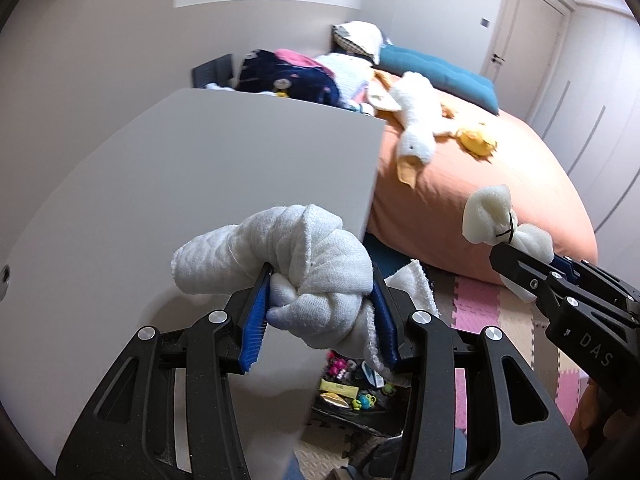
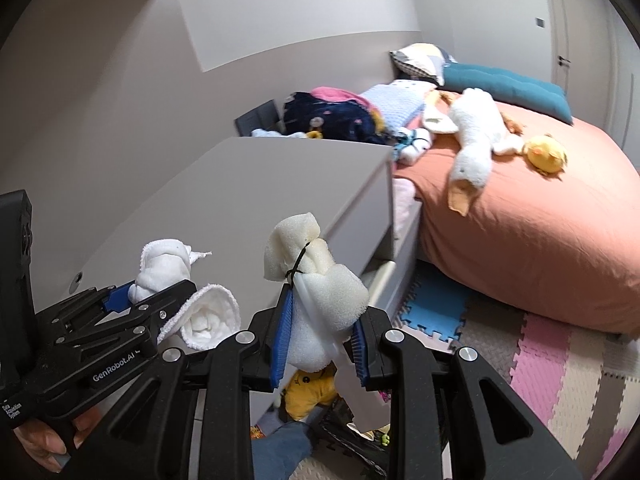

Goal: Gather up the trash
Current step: 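Carry the towel and sponge toy over the black bin, then open both tools over the bin to drop the towel and sponge toy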

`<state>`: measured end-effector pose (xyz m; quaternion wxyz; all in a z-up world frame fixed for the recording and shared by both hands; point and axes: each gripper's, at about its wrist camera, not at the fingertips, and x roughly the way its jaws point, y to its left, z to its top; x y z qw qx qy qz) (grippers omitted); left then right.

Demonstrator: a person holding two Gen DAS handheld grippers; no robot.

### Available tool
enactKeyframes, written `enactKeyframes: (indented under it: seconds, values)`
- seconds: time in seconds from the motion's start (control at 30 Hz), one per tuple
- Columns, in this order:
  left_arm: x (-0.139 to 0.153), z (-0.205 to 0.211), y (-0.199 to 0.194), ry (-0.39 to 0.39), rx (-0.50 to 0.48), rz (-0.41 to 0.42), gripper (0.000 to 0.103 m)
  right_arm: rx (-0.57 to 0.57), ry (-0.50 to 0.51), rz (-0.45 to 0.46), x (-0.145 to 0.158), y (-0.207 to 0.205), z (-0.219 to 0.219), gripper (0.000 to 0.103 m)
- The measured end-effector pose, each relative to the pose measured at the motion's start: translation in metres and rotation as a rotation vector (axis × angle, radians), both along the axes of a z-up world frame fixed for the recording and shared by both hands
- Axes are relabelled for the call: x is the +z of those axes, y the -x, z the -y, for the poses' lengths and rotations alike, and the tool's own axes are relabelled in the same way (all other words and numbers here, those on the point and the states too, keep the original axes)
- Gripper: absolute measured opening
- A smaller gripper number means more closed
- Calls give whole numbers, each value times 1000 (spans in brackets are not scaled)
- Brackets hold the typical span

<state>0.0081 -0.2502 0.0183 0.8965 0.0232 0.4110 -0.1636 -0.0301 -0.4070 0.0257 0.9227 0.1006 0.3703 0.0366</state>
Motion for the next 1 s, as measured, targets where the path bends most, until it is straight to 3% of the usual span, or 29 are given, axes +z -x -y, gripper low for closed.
enactKeyframes:
  seconds: [0.33, 0.77, 0.87, 0.93, 1.0]
  values:
    - [-8, 50, 16, -13, -120, -7, 46, -120, 1, -4, -4, 30, 53, 28]
    - [-24, 93, 30, -43, -259, -33, 46, -221, 22, -48, -16, 51, 87, 29]
    - [-31, 101, 31, -71, -309, -48, 53, -231, 29, -81, -21, 46, 91, 35]
    - [-36, 109, 35, -129, -345, -54, 88, -246, 34, -102, -24, 42, 94, 63]
    - [-35, 109, 38, -163, -342, -18, 97, -268, 33, -95, -23, 44, 99, 71]
